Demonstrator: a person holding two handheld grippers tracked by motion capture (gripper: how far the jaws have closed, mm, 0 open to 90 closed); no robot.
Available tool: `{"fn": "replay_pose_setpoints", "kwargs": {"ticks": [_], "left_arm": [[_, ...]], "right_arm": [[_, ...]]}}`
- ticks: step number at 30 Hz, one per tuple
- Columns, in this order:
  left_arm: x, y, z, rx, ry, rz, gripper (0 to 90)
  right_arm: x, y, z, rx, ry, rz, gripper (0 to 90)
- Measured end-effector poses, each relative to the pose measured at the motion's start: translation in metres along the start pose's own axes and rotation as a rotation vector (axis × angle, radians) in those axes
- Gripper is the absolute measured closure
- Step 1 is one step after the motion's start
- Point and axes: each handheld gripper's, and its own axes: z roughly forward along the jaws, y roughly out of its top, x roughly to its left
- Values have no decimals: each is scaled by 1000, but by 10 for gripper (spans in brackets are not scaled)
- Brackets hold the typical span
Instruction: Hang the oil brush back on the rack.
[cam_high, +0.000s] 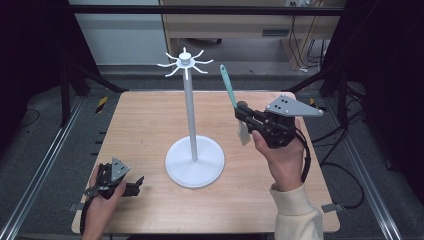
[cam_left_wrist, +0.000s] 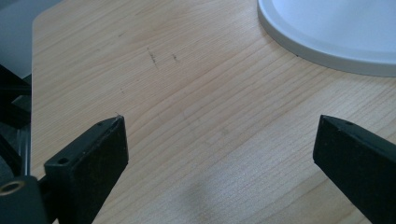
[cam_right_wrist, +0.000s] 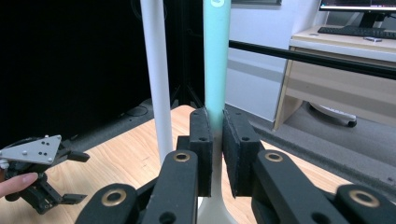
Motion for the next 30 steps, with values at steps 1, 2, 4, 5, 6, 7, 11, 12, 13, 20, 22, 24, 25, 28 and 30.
{"fn": "replay_pose_setpoints", "kwargs": {"ticks": [1, 2, 4, 5, 6, 7, 11, 12, 13, 20, 22, 24, 25, 28, 30], "left_arm": [[0, 0, 0, -1, 0, 0, 29], [0, 0, 0, -1, 1, 1, 29], [0, 0, 0, -1, 1, 1, 29], [0, 0, 0, -1, 1, 0, 29], [0, 0, 0, -1, 0, 0, 29], [0, 0, 0, -2, 1, 0, 29], [0, 0, 0, -1, 1, 0, 29], [0, 0, 0, -1, 3, 2, 29], [0, 0, 0, -1, 3, 2, 29], [0, 0, 0, -1, 3, 1, 29], [0, 0, 0, -1, 2, -1, 29], [0, 0, 0, -4, 2, -2, 29], [0, 0, 0, -4, 2, -2, 29], [0, 0, 0, -3, 2, -2, 29], [0, 0, 0, -4, 2, -3, 29]], "right_arm": [[1, 0, 0, -1, 1, 2, 825], [1, 1, 0, -2, 5, 2, 825], [1, 1, 0, -4, 8, 1, 825], [1, 1, 0, -5, 8, 1, 825], [1, 1, 0, -4, 8, 1, 825], [2, 1, -1, -3, 10, 2, 825], [2, 2, -1, -9, 13, -1, 825], [3, 2, -1, -9, 14, 3, 825], [3, 3, -2, -9, 17, 3, 825], [7, 4, -1, -20, 34, -6, 825], [8, 5, -1, -20, 40, -10, 825], [10, 5, 0, -18, 46, -17, 825], [10, 5, 0, -19, 48, -16, 825], [12, 6, 1, -22, 52, -18, 825], [12, 6, 0, -24, 52, -18, 825]]}}
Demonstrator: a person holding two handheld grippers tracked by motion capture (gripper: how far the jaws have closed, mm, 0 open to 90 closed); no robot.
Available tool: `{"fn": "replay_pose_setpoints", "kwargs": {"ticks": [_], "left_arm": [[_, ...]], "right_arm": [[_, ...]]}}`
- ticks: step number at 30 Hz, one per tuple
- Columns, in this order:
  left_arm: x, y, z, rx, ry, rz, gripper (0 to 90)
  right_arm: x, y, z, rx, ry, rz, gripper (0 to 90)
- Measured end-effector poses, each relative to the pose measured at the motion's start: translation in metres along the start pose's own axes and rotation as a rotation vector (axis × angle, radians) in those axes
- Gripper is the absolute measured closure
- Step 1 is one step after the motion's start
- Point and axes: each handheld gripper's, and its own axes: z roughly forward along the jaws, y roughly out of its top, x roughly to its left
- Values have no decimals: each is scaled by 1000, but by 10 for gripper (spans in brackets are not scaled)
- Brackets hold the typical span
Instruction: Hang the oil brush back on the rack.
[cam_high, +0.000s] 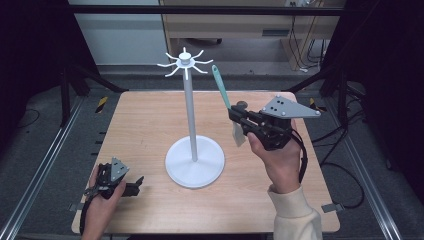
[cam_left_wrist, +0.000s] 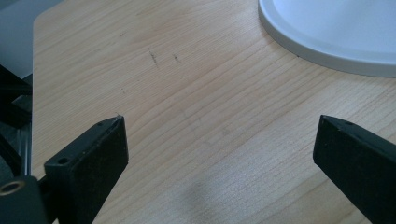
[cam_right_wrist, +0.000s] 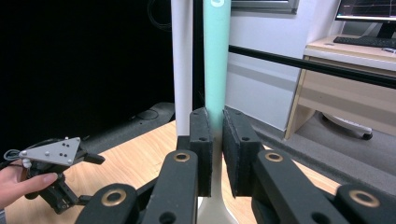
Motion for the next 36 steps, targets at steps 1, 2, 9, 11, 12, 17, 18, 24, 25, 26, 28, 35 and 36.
{"fn": "replay_pose_setpoints", "kwargs": {"ticks": [1, 2, 9, 11, 12, 17, 18, 24, 25, 26, 28, 35, 36], "left_arm": [[0, 0, 0, 0, 0, 0, 29], [0, 0, 0, 0, 0, 0, 29], [0, 0, 0, -1, -1, -1, 29], [0, 0, 0, -1, -1, 0, 29], [0, 0, 0, -1, -1, 1, 29], [0, 0, 0, -1, -1, 1, 29], [0, 0, 0, 0, -1, 1, 29], [0, 0, 0, -1, -1, 0, 29], [0, 0, 0, -1, -1, 0, 29], [0, 0, 0, 0, -2, 1, 29], [0, 0, 0, 3, -4, 2, 29], [0, 0, 0, 0, -7, -6, 29], [0, 0, 0, 0, -6, -5, 28]], "right_arm": [[0, 0, 0, 0, 1, -1, 825], [0, 0, -1, 0, 1, -2, 825], [4, 1, -2, -1, 13, -13, 825], [5, 1, -2, -2, 13, -14, 825], [5, 2, -2, -2, 14, -14, 824], [7, 3, -4, -5, 18, -20, 824], [7, 3, -4, -4, 18, -23, 824], [9, 3, -3, 3, 22, -32, 825], [9, 3, -2, 6, 23, -33, 825], [10, 3, -2, 7, 23, -33, 824], [10, 3, -2, 7, 25, -34, 825], [11, 2, 2, 21, 28, -39, 825], [12, 2, 3, 23, 27, -40, 824]]}}
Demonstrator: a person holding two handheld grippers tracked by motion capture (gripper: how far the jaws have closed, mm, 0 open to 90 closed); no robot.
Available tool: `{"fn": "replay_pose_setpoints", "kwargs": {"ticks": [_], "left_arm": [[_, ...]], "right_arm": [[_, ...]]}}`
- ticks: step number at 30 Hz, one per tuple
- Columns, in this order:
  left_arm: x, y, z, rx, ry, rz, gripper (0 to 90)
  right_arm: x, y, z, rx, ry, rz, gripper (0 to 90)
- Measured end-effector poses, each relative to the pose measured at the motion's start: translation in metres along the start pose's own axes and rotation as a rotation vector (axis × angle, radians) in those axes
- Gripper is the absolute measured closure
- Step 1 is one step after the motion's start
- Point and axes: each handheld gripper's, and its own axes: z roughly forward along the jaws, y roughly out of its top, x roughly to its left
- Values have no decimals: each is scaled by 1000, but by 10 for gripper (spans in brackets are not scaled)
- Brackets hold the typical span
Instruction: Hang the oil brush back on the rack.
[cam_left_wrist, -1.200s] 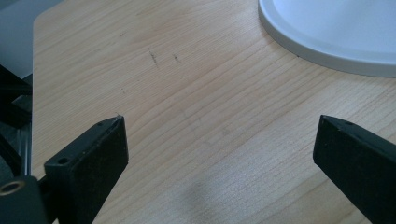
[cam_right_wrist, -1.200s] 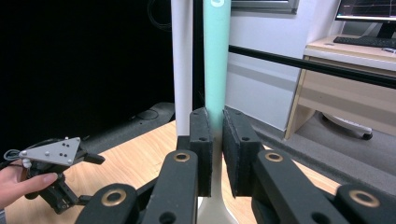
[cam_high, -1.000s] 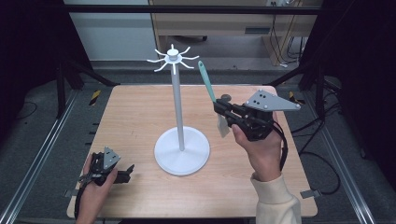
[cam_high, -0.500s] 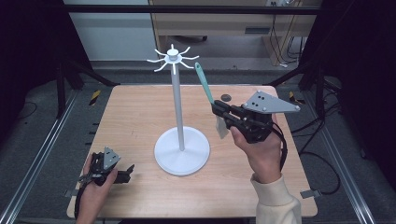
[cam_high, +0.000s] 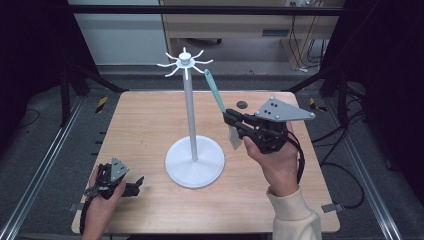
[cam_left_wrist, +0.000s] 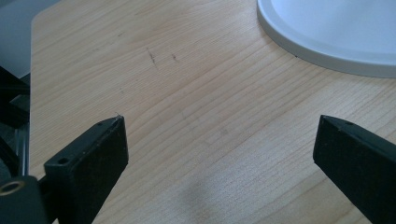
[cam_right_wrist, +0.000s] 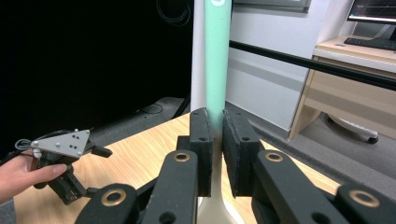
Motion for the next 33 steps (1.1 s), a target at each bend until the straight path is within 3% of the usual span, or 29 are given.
{"fn": "replay_pose_setpoints", "kwargs": {"ticks": [15, 33], "left_arm": [[1, -1, -1, 4, 9, 1, 28], [2, -2, -2, 6, 15, -5, 28]], "right_arm": [[0, 2, 23, 27, 19, 1, 824], [-2, -2, 33, 20, 23, 12, 823]]}}
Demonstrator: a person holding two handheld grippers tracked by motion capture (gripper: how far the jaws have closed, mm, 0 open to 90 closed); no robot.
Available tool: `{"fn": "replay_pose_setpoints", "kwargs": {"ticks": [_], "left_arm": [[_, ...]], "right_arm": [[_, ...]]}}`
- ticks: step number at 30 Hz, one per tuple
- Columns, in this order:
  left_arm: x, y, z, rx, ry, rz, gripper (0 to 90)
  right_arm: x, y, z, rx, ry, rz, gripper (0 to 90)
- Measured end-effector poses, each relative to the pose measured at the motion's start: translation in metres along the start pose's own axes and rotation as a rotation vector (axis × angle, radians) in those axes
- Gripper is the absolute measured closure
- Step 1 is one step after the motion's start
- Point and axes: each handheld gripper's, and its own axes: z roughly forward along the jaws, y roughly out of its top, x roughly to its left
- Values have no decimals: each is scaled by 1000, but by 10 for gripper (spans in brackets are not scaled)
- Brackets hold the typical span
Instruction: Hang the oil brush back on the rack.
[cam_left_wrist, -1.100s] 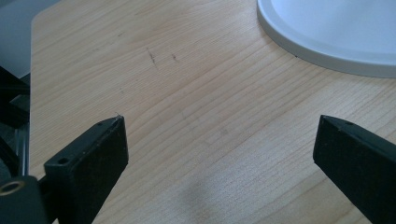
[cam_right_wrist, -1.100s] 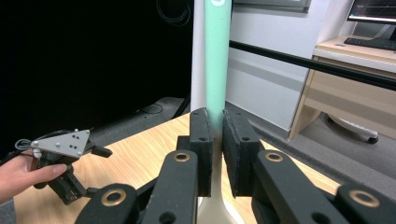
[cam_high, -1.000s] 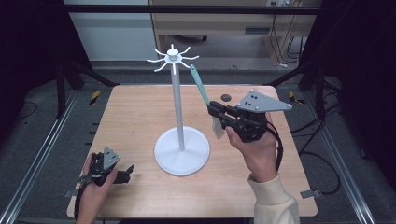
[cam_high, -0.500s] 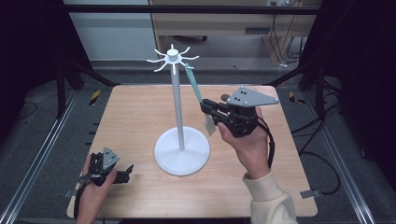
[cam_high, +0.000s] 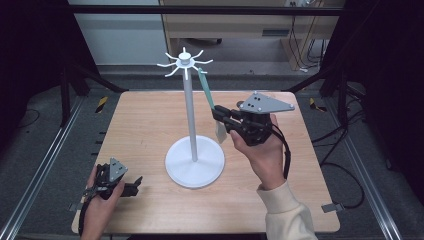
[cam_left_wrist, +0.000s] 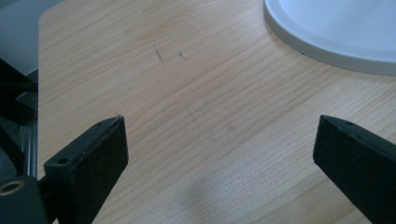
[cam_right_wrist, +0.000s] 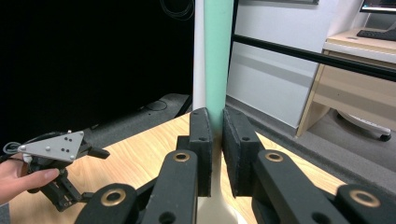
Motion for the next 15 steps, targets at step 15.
{"fn": "replay_pose_setpoints", "kwargs": {"ticks": [15], "left_arm": [[0, 0, 0, -3, 0, -4, 28]], "right_arm": [[-2, -1, 6, 1, -5, 1, 824]]}}
